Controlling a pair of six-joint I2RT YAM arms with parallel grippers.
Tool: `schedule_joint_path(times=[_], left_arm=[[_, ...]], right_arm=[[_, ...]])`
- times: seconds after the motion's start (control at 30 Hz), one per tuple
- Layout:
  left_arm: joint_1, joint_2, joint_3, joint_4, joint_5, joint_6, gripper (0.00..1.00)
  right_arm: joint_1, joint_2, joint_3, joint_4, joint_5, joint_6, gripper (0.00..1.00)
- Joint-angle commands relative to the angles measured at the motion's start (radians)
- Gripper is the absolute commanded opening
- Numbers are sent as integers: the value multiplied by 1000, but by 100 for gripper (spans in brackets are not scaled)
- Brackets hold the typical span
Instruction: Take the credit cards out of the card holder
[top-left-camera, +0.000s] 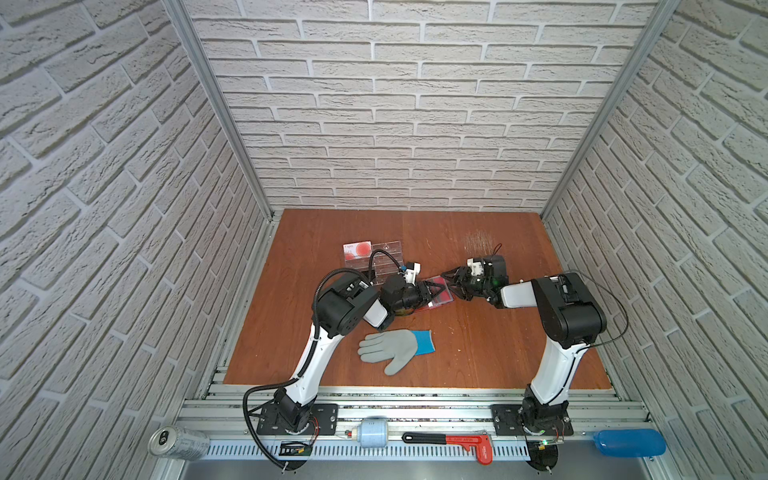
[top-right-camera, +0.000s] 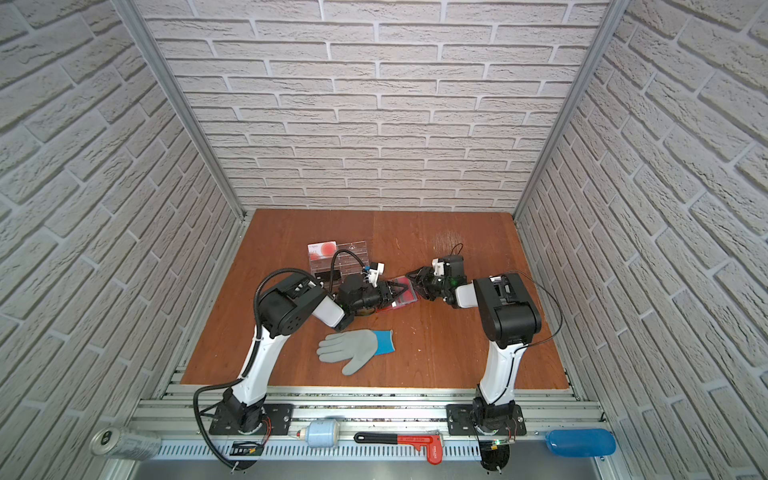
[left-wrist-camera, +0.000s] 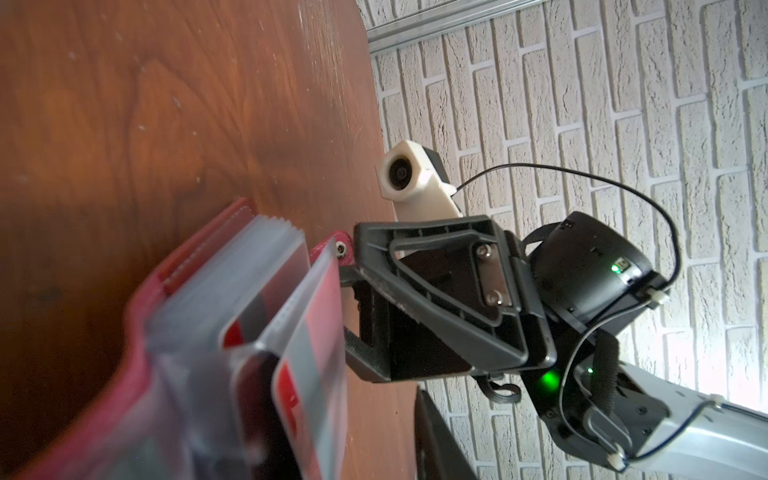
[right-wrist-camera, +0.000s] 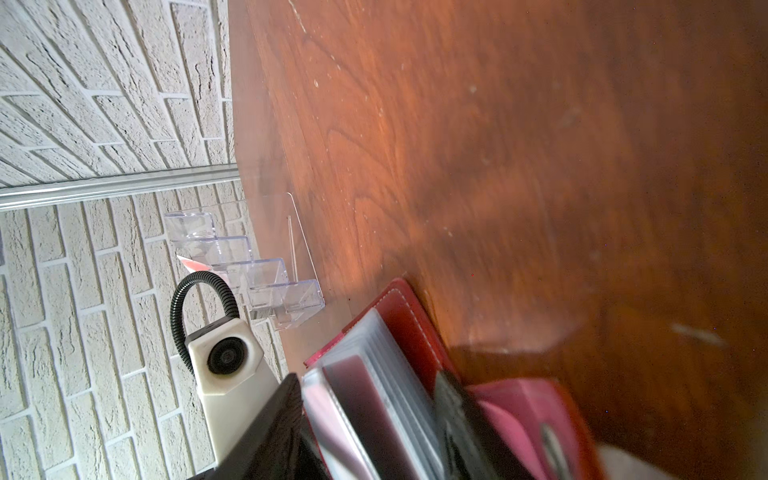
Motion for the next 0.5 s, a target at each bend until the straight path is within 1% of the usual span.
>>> schedule_joint_path(times=[0.0, 0.4, 0.47], left_arm=[[24, -15, -34, 31, 32, 12, 33], [47, -46, -48, 22, 46, 21, 33], [50, -48, -52, 20, 48, 21, 33]], right_arm=[[-1, 47, -39, -99, 27, -13, 54], [-10, 47, -48, -93, 22, -18, 54], [-14, 76, -49, -90, 20, -18, 54]])
